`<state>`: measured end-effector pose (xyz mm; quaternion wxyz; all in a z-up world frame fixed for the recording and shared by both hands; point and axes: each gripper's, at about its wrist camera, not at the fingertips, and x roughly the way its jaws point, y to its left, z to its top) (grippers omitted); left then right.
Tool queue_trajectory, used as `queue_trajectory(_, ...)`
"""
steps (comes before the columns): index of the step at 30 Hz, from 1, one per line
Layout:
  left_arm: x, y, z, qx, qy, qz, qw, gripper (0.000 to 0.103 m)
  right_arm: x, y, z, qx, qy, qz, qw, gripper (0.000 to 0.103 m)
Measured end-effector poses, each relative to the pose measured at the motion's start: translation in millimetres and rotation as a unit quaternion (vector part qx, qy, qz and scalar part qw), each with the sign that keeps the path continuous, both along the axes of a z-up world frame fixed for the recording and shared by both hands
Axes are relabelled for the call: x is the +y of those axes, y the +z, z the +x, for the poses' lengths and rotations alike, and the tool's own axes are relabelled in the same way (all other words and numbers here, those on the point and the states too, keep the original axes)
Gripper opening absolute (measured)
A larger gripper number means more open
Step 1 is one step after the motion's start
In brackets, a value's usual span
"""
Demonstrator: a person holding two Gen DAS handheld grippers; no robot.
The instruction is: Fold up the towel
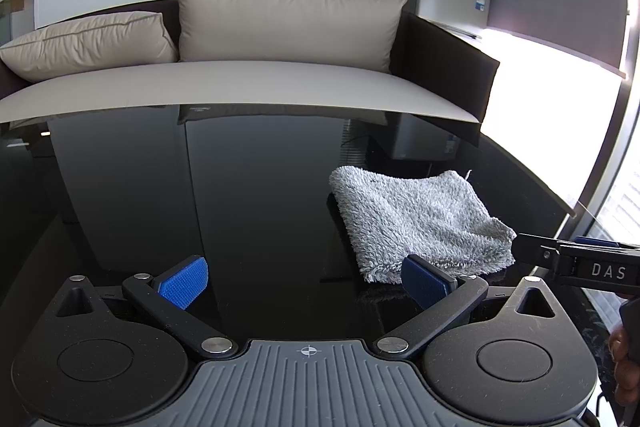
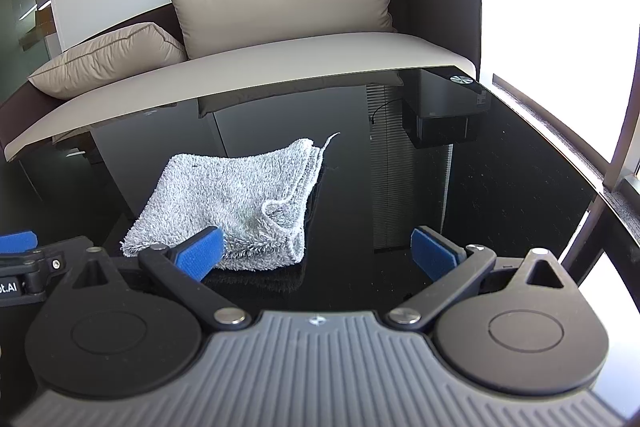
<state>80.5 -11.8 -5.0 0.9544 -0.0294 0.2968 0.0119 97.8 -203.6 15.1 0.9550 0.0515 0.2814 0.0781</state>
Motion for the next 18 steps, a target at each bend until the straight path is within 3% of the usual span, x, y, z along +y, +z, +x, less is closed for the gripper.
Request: queue_trajectory(18,-3,0,-16,-0.002,-0.003,0.003,1.0,0.102,-1,0,-19,-0.001,0.002,-0.001,1.0,0.102)
